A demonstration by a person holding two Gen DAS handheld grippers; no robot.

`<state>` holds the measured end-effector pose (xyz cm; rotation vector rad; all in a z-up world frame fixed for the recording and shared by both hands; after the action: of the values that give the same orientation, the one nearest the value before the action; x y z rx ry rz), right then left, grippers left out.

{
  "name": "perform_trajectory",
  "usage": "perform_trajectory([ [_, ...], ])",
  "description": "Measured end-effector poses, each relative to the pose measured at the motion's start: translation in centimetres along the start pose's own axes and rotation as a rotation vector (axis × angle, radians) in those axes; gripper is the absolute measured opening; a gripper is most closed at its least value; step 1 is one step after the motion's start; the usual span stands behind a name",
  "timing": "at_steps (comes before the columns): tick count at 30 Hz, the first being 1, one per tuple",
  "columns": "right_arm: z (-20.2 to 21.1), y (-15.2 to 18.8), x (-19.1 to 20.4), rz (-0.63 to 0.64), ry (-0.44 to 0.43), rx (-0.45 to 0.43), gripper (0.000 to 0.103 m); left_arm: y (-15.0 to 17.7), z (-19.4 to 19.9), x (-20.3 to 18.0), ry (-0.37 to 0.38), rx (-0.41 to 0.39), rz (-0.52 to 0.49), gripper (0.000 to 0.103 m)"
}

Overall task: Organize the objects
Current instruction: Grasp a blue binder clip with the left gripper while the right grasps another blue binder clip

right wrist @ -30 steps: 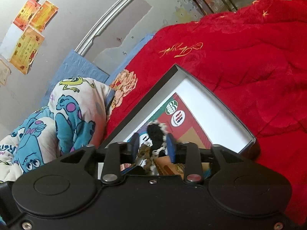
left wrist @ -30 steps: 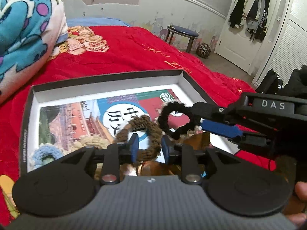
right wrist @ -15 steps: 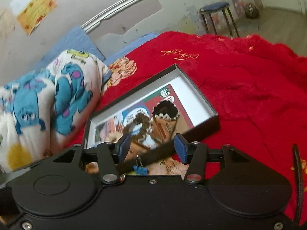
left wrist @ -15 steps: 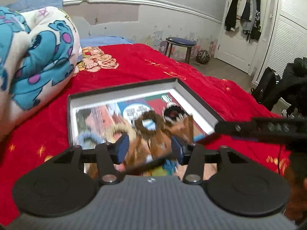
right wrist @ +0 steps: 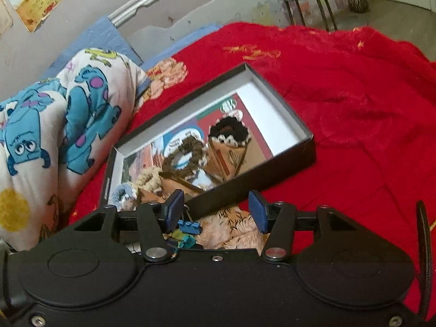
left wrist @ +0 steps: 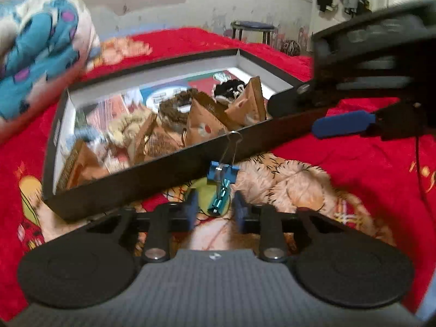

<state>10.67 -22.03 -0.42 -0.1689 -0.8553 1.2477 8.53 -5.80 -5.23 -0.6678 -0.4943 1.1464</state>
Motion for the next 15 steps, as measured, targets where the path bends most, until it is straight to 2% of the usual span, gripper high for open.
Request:
perform_trajectory([
  [1,-0.5,0.1,0.0,-0.001,-0.004,0.01,0.051,0.0,0.0,0.0,-0.006,0.003,-0.005,0.013],
  [8,-2.5,1.1,1.4,0.026,-0.031,0.065,0.051,-0.2,0.4,2.0,-0.066,0.005,0.081,0.013],
  [13,-3.5,1.9,2.4,0.012,-0.093,0.093,0.049,-0.1,1.6,3.4,-0.149,0.003,0.107,0.013],
  [15,-4.3,2.2,2.7,0.012,-0.103,0.108,0.049,0.1,1.7,3.9,-0.16,0.018,0.132,0.014],
])
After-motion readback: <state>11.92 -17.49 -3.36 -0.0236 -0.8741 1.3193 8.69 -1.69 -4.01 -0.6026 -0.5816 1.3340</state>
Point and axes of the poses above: each gripper's, at about its wrist camera, not at the fingertips, and z roughly against the way its jaws point, x to its left, y to its underside, the point moved 3 cm from there along -z, roughly the way its jaws point, and after that the axes turned 3 degrees about x, right-handed, at the moved point
